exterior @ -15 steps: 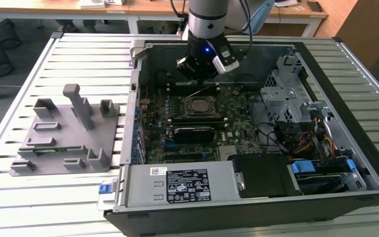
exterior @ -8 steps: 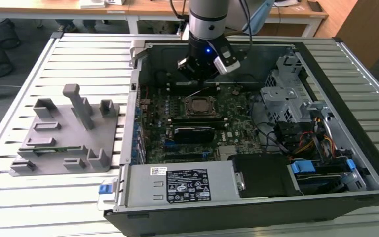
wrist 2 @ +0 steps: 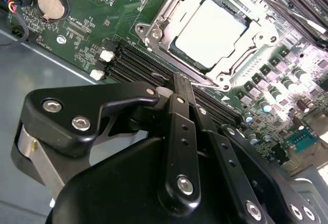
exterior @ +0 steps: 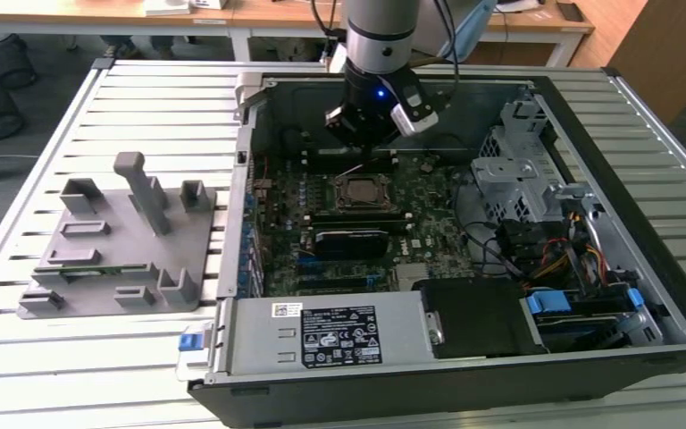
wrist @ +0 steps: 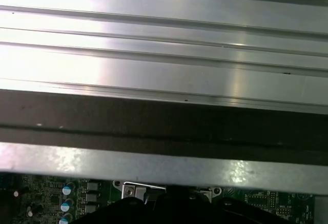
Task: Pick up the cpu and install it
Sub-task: 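Install the first cpu locking lever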
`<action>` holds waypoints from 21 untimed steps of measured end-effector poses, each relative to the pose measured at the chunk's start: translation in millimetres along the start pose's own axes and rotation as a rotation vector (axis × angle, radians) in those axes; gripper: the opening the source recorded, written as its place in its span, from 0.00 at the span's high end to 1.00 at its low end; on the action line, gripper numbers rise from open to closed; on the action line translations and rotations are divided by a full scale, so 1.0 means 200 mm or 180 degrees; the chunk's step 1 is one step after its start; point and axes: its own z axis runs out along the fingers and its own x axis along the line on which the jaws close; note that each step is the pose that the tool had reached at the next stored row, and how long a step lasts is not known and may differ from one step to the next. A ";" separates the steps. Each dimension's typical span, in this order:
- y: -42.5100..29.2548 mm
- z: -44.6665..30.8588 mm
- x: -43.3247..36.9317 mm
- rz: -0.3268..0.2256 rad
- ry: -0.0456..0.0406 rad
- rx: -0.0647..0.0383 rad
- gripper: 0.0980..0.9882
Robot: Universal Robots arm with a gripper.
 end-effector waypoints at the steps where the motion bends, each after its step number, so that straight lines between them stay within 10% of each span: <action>1: 0.000 0.002 -0.001 0.0000 0.0000 0.0000 0.99; 21: 0.000 0.048 -0.031 0.0000 0.0000 0.0001 0.99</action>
